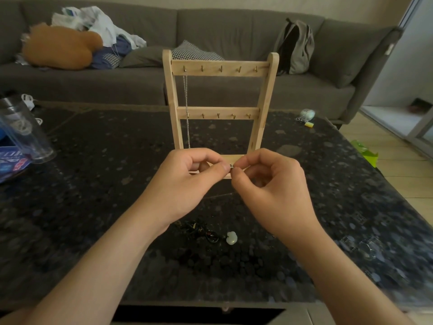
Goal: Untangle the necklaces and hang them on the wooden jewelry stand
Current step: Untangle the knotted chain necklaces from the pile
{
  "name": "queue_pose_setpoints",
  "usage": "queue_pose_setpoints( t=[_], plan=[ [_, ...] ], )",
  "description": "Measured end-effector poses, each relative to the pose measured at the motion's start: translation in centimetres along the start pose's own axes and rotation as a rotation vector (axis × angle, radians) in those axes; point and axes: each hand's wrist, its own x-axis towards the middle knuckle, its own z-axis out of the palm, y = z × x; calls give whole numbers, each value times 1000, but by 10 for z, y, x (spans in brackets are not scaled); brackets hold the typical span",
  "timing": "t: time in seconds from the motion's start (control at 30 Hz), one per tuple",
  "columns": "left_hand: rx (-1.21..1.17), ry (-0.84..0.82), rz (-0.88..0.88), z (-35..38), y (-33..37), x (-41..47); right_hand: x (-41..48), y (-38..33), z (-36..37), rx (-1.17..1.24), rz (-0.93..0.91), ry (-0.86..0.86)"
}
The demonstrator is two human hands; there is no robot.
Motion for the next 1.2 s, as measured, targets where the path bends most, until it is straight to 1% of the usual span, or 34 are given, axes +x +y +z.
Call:
queue_pose_setpoints(
  t=[0.13,0.4,0.53,0.67,0.93,1.2],
  plan=[
    [-24,-27,-51,1,0,2,-1,-1,0,-10,-14,-78],
    [-33,-91,-113,-4,0,5,-2,-1,-2,-68,-105,-148],
    [-70,-69,-159,-7,-2,5,-1,0,-2,-116,-152,-155],
    [-67,-56,-167,-6,-3,5,-1,3,-2,-151,-173,-137],
    [-40,-82,-79,-6,-3,3,0,4,-3,-150,-132,-89],
    [116,-120,50,-8,-7,3,0,4,-5,-146,-65,-49]
  ],
)
